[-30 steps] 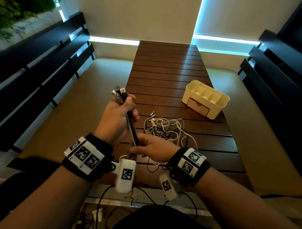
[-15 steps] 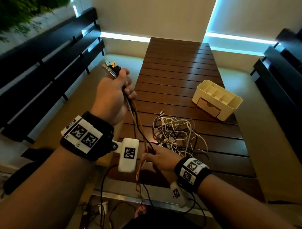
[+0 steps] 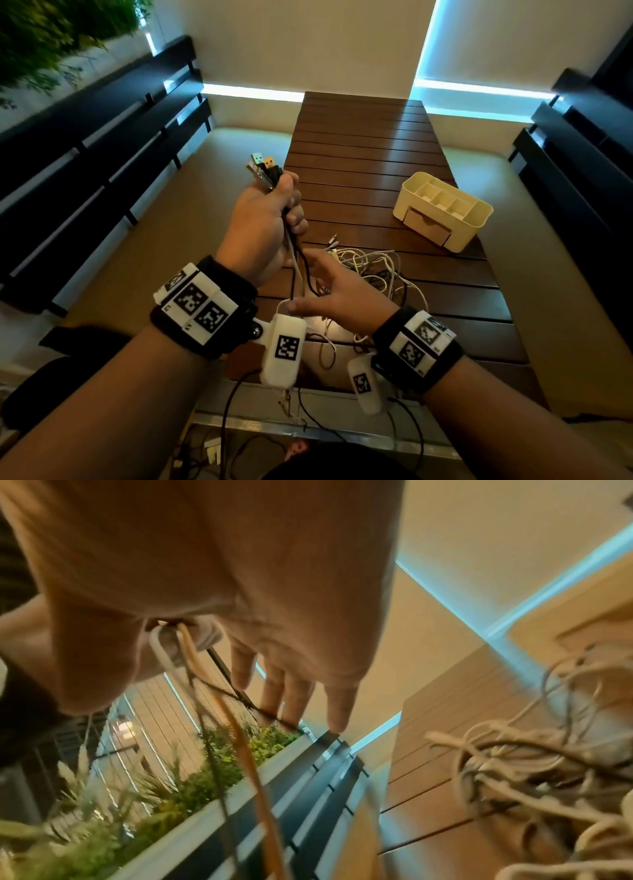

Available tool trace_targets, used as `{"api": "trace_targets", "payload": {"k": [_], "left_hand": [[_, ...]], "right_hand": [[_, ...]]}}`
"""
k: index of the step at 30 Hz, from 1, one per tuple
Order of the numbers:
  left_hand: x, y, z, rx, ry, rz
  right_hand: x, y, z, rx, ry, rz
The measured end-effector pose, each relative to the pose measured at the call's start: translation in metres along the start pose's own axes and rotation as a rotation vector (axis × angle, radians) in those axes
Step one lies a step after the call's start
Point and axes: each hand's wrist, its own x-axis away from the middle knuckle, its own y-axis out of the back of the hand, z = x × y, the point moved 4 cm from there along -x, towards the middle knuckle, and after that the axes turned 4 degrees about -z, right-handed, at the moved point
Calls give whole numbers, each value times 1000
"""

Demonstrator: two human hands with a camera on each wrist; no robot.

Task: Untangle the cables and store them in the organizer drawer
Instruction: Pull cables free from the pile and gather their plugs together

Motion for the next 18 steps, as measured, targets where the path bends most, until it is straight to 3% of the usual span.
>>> {"api": "trace_targets", "payload": {"k": [2,5,8,12,14,18], "left_hand": [[5,-7,3,3,9,18],[8,-10,2,-12,3,28],[5,-5,-2,4,0,27],[-6,8,-9,49,-21,-18],[-8,14,-8,25,-16,-21],[-2,24,9,-100,36,-5]], "right_hand": [[-7,-13,7,-68,19,21],[-13,-27,0,47,27,-22],[-10,-31,-23,-14,-52,-33],[15,-48,-66,180,-293,192],[28,-57,-84,148,-429,333],[17,-44,-98,351,-347,401]]}}
